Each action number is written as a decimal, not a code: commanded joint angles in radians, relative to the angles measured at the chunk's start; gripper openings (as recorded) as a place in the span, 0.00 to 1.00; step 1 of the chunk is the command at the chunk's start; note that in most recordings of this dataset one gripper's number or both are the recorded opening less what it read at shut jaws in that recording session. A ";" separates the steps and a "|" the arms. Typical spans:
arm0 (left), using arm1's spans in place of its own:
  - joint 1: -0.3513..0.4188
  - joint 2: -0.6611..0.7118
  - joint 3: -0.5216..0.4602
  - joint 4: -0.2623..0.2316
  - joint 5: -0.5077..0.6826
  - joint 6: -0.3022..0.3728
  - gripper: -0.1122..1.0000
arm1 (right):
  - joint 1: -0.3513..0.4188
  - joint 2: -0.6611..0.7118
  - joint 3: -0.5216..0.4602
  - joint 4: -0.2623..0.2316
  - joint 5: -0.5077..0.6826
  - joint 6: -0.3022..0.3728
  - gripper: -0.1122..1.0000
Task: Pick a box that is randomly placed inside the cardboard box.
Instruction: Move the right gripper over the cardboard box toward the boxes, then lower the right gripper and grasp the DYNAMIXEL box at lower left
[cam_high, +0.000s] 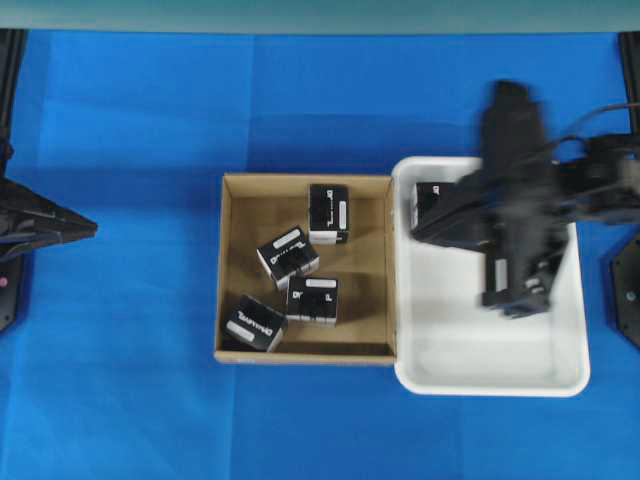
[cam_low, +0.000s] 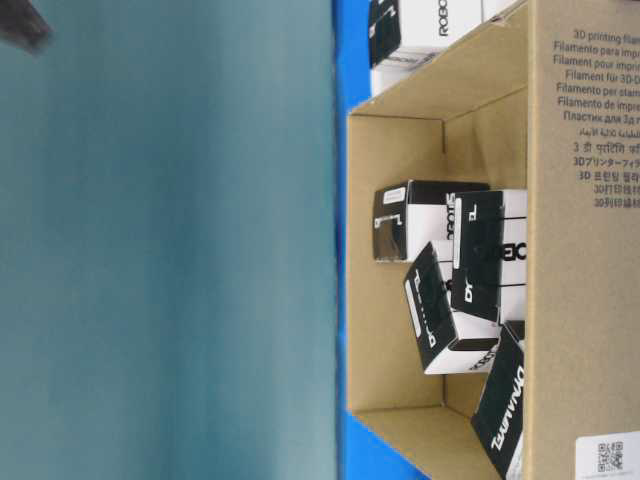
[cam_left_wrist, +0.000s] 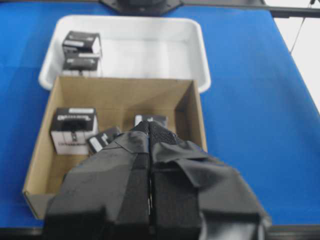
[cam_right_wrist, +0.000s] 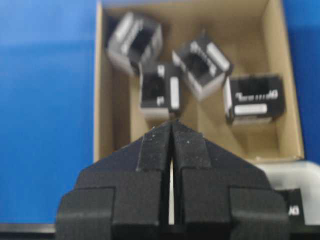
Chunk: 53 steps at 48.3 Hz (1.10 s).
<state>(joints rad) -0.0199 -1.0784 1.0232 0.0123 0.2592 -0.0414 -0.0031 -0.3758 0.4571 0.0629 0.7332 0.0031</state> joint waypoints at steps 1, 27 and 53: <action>-0.002 0.005 -0.026 0.003 -0.002 -0.003 0.04 | 0.005 0.118 -0.124 0.003 0.104 -0.040 0.09; -0.017 -0.003 -0.029 0.003 0.009 -0.067 0.04 | 0.005 0.644 -0.706 0.020 0.469 -0.601 0.09; -0.043 -0.012 -0.040 0.003 0.072 -0.089 0.04 | 0.006 0.773 -0.759 0.084 0.480 -0.753 0.16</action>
<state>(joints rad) -0.0614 -1.0937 1.0186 0.0123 0.3237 -0.1289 -0.0015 0.3820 -0.2991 0.1304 1.2210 -0.7256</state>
